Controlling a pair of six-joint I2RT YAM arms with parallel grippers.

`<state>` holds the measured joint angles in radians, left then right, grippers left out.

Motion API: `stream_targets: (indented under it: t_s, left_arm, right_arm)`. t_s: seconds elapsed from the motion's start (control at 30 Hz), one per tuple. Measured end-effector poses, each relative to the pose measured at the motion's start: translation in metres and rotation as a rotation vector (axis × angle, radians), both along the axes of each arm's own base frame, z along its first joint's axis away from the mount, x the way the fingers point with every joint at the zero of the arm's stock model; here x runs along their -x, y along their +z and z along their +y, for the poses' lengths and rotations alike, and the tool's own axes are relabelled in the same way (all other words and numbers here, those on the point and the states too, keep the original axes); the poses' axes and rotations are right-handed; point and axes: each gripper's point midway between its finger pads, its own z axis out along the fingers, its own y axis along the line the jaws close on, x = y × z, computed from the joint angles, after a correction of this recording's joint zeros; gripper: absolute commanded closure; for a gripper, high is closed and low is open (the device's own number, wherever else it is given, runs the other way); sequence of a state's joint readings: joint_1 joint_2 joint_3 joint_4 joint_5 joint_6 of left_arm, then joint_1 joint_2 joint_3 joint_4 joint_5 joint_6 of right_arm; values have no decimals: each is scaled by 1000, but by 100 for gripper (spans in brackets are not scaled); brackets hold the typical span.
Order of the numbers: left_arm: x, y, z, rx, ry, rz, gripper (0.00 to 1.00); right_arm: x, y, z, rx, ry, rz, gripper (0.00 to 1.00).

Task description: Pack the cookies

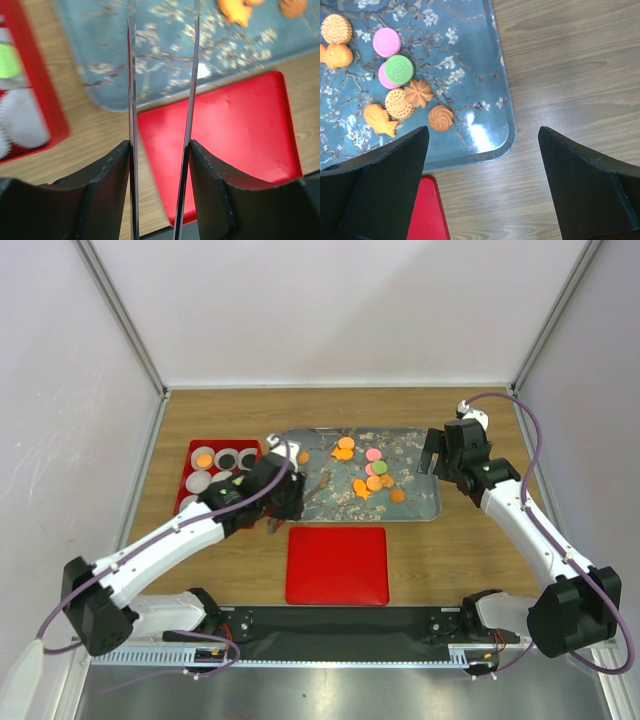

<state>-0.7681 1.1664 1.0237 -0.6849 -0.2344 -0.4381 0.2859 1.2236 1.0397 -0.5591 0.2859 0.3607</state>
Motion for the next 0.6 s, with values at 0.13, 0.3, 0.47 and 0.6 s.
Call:
stream_targets:
  t_s: [0.13,0.3,0.47,0.6]
  left_arm:
    - [9,-16,-28,-16,-65,27,43]
    - [18,-32,-53,-30,-123,49,43]
    - [19,-38,-68,-40,-152,56,42]
    - [17,-36,-82,-34,-171,46,40]
  right_arm:
    - [-1,-3,-2,12,-9,9,2]
    - [-1,-5,-4,21,-16,16,2]
    - [-1,-5,-4,22,-18,16,3]
    - [-1,-5,-4,22,-18,16,3]
